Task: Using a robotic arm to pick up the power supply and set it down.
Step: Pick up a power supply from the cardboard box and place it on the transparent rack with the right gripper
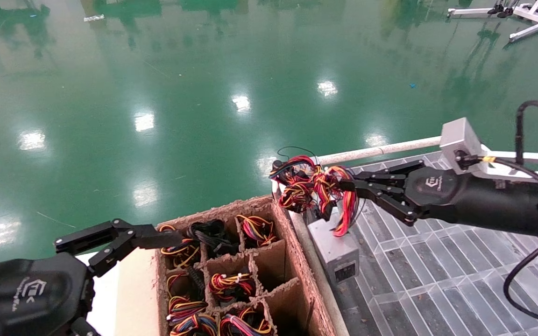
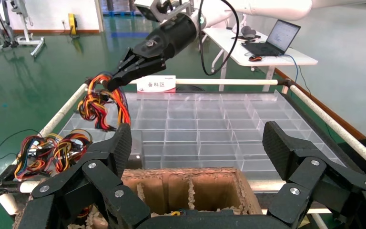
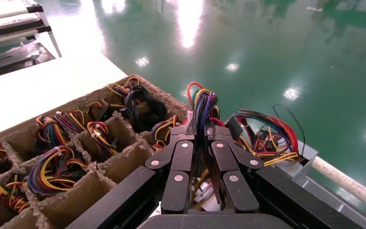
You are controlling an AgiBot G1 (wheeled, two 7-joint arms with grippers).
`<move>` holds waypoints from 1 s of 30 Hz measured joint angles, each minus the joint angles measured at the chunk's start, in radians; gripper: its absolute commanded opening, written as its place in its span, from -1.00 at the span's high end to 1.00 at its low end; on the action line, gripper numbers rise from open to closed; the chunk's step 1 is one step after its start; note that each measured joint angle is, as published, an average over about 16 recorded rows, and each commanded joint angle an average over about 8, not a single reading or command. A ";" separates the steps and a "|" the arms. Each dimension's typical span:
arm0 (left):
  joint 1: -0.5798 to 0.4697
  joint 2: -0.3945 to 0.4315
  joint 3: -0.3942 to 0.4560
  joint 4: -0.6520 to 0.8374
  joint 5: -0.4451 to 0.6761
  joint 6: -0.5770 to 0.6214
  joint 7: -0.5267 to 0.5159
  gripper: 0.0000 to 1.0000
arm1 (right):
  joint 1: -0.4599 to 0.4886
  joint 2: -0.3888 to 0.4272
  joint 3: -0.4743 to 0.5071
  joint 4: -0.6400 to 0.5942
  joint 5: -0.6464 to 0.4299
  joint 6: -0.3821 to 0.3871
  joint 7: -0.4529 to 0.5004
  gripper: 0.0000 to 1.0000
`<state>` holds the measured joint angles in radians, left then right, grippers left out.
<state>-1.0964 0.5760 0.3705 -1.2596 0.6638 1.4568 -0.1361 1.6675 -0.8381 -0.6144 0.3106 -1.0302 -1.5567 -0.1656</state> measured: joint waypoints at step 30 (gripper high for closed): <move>0.000 0.000 0.000 0.000 0.000 0.000 0.000 -1.00 | -0.059 -0.019 0.000 -0.207 0.041 -0.010 -0.101 -0.42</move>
<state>-1.0964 0.5759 0.3706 -1.2595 0.6635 1.4566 -0.1360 1.6081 -0.8571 -0.6141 0.1035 -0.9893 -1.5669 -0.2662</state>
